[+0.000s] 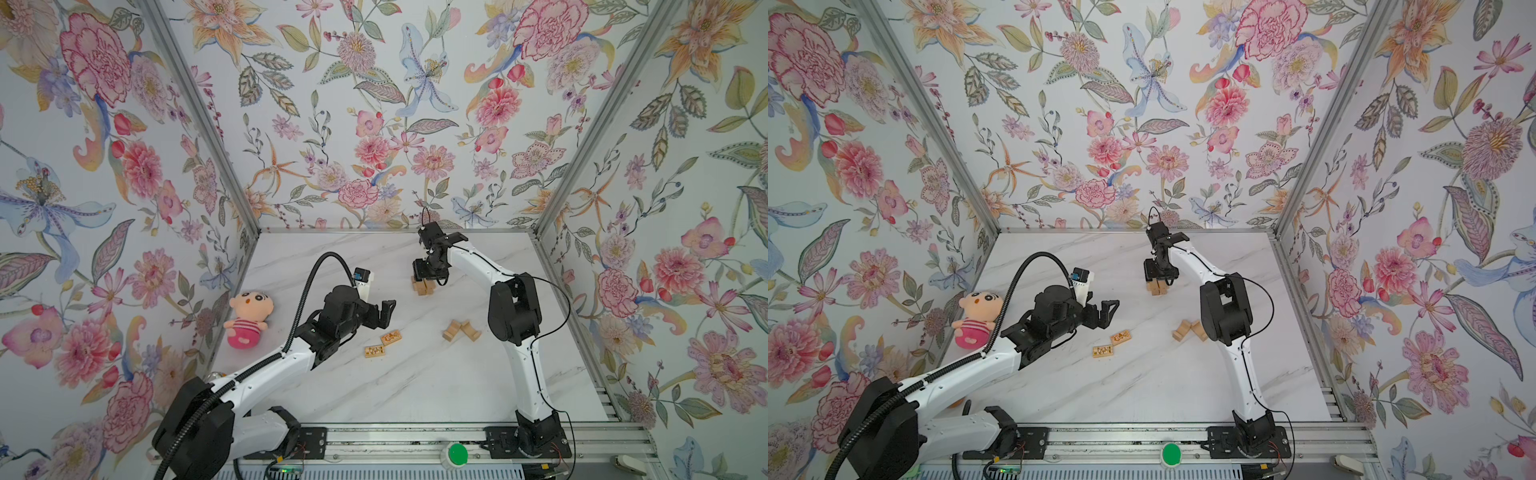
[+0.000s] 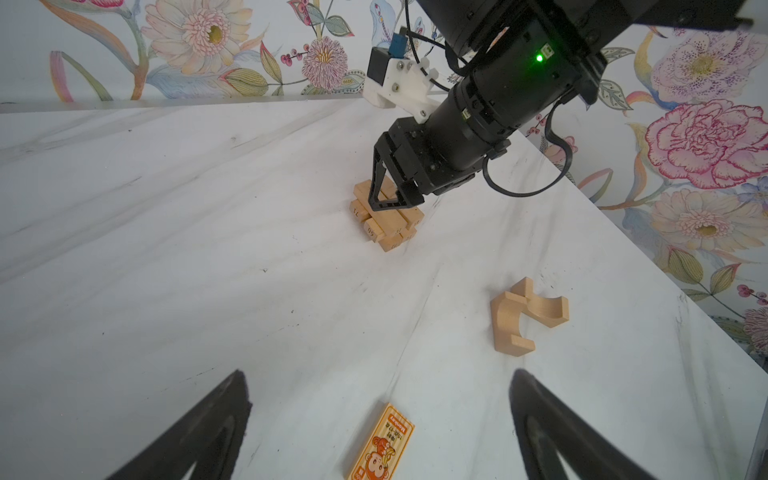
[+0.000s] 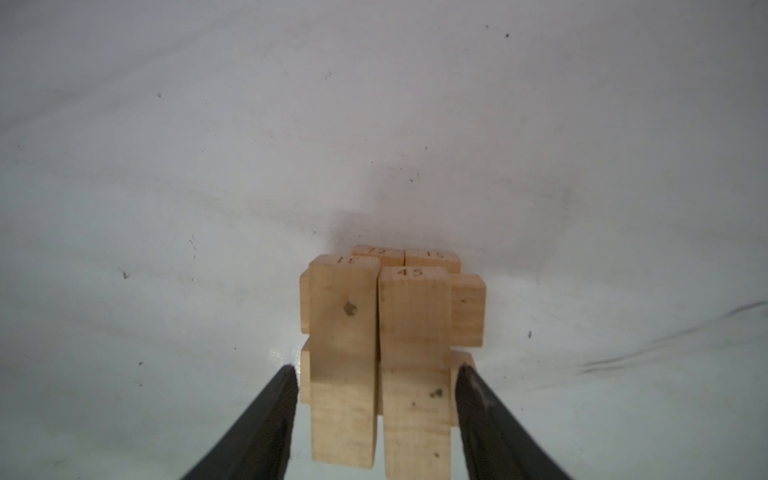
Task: Build the wood block tower
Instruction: 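Move the open right gripper over the printed monkey block near the robot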
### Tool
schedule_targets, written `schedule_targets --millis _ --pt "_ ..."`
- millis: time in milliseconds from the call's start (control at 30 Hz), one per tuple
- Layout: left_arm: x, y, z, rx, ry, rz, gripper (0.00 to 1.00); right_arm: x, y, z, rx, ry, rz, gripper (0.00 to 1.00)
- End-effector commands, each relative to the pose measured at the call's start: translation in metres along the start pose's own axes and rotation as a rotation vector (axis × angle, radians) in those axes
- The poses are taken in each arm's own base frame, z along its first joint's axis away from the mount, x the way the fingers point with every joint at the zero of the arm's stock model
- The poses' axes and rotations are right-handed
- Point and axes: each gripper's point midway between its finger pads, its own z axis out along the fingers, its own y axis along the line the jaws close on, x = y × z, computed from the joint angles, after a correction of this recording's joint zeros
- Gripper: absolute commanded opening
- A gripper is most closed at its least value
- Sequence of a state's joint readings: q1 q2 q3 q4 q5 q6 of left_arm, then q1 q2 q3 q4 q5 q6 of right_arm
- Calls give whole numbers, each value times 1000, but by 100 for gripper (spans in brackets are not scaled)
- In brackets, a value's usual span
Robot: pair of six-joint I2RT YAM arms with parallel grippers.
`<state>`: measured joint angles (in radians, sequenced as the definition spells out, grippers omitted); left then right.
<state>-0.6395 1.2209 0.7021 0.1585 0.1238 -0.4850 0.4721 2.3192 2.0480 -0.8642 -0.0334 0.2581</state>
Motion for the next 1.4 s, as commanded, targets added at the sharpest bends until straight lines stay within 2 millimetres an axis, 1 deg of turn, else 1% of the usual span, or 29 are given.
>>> schedule_targets --millis 0,167,367,533,633,733,767,800,933,967,1067,1167,1367 --pt "-3 6 -8 -13 -17 14 99 -9 7 -28 1 -41 -6 63" --pt "-6 6 -16 -21 -29 12 99 -8 12 -45 6 -63 -18 64" --pt "-7 8 -34 -30 -57 -7 99 3 23 -65 13 -80 -52 65" --pt "0 13 -52 -44 -73 -38 99 21 35 -81 14 -82 -82 66" --pt "11 18 -65 -59 -74 -67 99 36 46 -86 20 -72 -108 66" --pt "27 23 -76 -70 -59 -92 99 55 60 -87 20 -61 -138 66" --pt "34 25 -80 -78 -54 -102 99 64 72 -87 11 -59 -161 66" --pt "39 27 -84 -82 -56 -114 99 69 78 -87 10 -60 -172 67" --pt "59 35 -95 -101 -66 -172 99 92 93 -82 7 -51 -190 68" --pt "67 38 -96 -109 -59 -190 98 99 97 -79 3 -48 -194 68" --pt "84 37 -97 -95 -36 -219 98 115 106 -73 -13 -42 -199 70" --pt "93 34 -98 -87 -23 -227 98 128 111 -69 -21 -35 -202 70" --pt "100 31 -103 -90 -16 -229 99 152 119 -59 -33 -22 -220 73"
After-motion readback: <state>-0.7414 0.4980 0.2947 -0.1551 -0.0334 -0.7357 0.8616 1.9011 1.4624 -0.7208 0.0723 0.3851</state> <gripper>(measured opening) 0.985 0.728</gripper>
